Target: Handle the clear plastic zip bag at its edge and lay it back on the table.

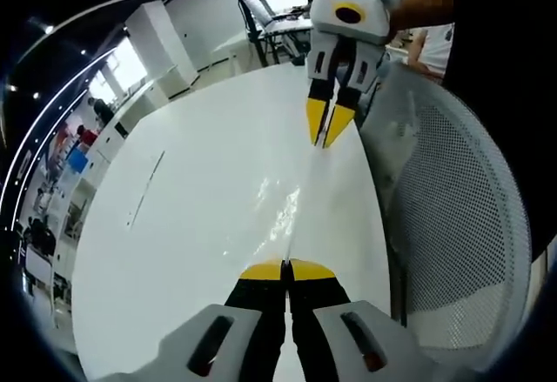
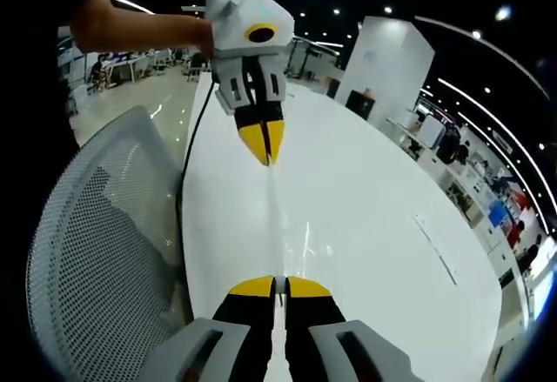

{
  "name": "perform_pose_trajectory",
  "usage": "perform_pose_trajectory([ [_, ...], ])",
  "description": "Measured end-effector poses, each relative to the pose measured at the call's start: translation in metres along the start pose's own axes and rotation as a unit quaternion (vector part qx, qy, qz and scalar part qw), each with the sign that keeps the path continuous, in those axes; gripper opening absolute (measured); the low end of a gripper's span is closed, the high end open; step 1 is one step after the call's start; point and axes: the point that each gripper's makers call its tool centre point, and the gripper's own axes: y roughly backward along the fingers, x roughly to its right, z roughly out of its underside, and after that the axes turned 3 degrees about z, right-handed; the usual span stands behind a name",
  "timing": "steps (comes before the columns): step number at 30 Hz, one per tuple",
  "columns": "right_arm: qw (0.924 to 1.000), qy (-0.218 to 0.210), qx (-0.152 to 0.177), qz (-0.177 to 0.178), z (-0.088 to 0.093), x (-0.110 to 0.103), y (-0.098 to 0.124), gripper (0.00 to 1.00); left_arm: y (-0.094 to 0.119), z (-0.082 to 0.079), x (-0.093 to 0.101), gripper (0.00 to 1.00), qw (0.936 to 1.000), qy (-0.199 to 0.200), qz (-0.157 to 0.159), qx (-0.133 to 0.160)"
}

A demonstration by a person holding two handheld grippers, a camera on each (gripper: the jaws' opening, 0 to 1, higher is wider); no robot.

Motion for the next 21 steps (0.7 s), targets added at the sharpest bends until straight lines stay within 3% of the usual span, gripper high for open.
perform_pose_trajectory([
  [7,0.9995,-0.030,-0.001,0.000,0.004,0.003,0.006,0.02,0.000,-0.010,0.008,0.00,0.9996,-0.025,0.004,0.014],
  [12,0.9988,-0.048,0.001,-0.007,0.003,0.005,0.009,0.10,-0.003,-0.011,0.013,0.00,0.9992,-0.037,0.012,0.011],
  [21,0.9970,-0.070,0.030,-0.018,-0.017,0.013,0.014,0.13,-0.003,-0.014,0.015,0.00,0.9988,-0.048,0.012,0.008],
])
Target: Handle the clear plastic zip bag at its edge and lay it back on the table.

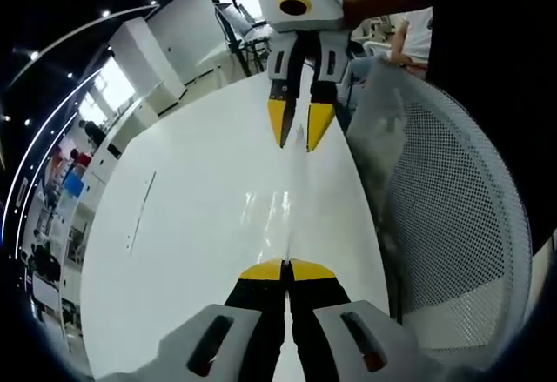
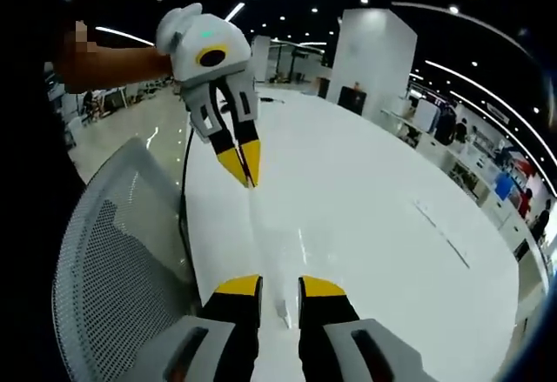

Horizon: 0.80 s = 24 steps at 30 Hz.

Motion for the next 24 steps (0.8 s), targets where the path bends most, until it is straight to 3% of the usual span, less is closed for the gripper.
perform_pose_trajectory([
  [5,0.9998,-0.003,0.015,0.008,-0.009,0.006,-0.002,0.12,0.000,-0.001,0.001,0.00,1.0000,-0.002,-0.001,0.000],
  [12,1.0000,0.004,-0.005,-0.005,0.003,-0.004,-0.013,0.11,0.001,-0.002,0.001,0.00,1.0000,0.005,-0.001,0.003],
  [24,0.9999,-0.007,-0.004,-0.015,0.000,-0.008,-0.020,0.09,0.001,-0.015,-0.006,0.00,0.9993,0.018,-0.012,0.030],
])
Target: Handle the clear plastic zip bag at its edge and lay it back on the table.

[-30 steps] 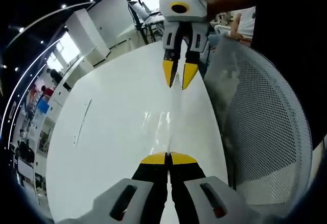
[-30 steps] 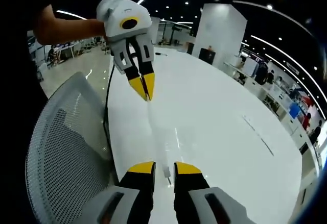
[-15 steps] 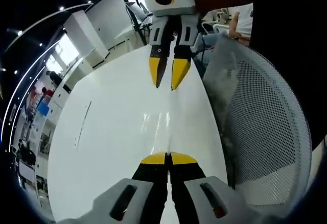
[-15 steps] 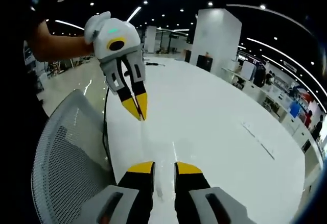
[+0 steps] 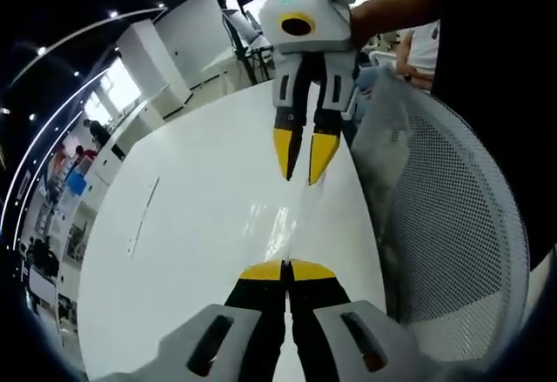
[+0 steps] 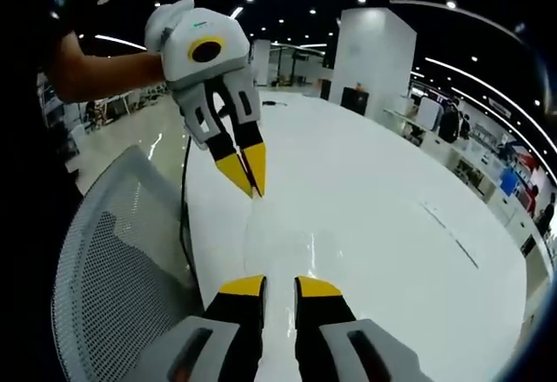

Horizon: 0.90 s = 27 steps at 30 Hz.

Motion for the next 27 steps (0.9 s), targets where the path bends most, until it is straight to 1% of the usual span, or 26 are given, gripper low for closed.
perform_pose_trajectory([
  [2,1.0000,-0.003,0.000,-0.002,-0.001,-0.001,-0.002,0.07,0.000,-0.003,-0.002,0.00,1.0000,0.003,-0.004,0.006],
  [6,1.0000,-0.007,0.001,-0.002,-0.002,-0.002,-0.003,0.00,0.000,-0.005,-0.005,0.00,0.9998,0.007,-0.011,0.013],
  [10,0.9999,-0.010,0.009,0.003,-0.005,-0.002,-0.002,0.00,0.002,-0.004,-0.006,0.00,0.9997,0.011,-0.013,0.018],
  [14,0.9999,-0.001,0.008,0.010,-0.006,-0.001,-0.002,0.00,0.002,-0.002,-0.005,0.00,0.9996,0.012,-0.009,0.022],
  [15,0.9999,-0.002,0.007,0.010,-0.006,-0.001,-0.002,0.00,0.003,-0.003,-0.005,0.01,0.9996,0.011,-0.011,0.026],
  [16,0.9999,0.000,0.005,0.011,-0.006,-0.001,-0.001,0.00,0.005,-0.005,-0.007,0.05,0.9992,0.012,-0.016,0.033],
  [17,0.9999,0.001,0.004,0.012,-0.005,0.000,-0.001,0.00,0.007,-0.010,-0.008,0.09,0.9986,0.016,-0.019,0.047],
  [19,0.9999,0.002,0.005,0.012,-0.005,0.000,-0.001,0.00,0.011,-0.017,-0.009,0.15,0.9975,0.021,-0.020,0.065],
  [21,0.9999,0.003,0.004,0.015,-0.004,0.002,0.000,0.00,0.014,-0.024,-0.010,0.16,0.9966,0.022,-0.023,0.077],
  [24,0.9998,0.002,0.005,0.017,-0.004,0.003,0.000,0.00,0.014,-0.035,-0.005,0.17,0.9951,0.022,-0.017,0.095],
  [27,0.9998,0.002,0.005,0.019,-0.004,0.006,-0.001,0.00,0.010,-0.041,-0.002,0.17,0.9949,0.017,-0.014,0.099],
])
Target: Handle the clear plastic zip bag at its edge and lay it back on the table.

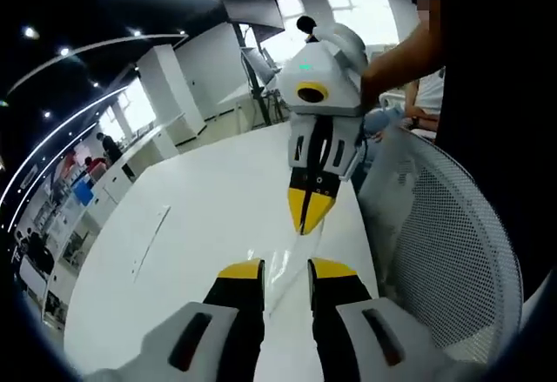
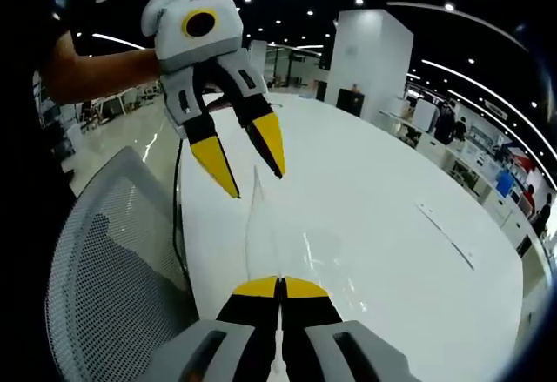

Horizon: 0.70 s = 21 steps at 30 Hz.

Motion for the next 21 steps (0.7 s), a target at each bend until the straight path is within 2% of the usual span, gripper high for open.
perform_pose_trajectory([
  [8,1.0000,-0.006,0.001,0.001,-0.002,0.003,-0.001,0.00,-0.018,-0.011,0.018,0.17,0.9992,-0.029,0.026,-0.002],
  [12,1.0000,-0.006,0.000,0.001,-0.003,0.003,-0.001,0.00,-0.027,-0.010,0.023,0.15,0.9984,-0.047,0.028,-0.013],
  [14,1.0000,-0.006,0.001,0.001,-0.003,0.004,-0.001,0.00,-0.030,-0.007,0.020,0.13,0.9979,-0.059,0.016,-0.022],
  [21,0.9999,-0.010,0.005,0.001,-0.008,0.005,-0.001,0.00,-0.036,0.001,0.021,0.12,0.9973,-0.062,0.014,-0.035],
])
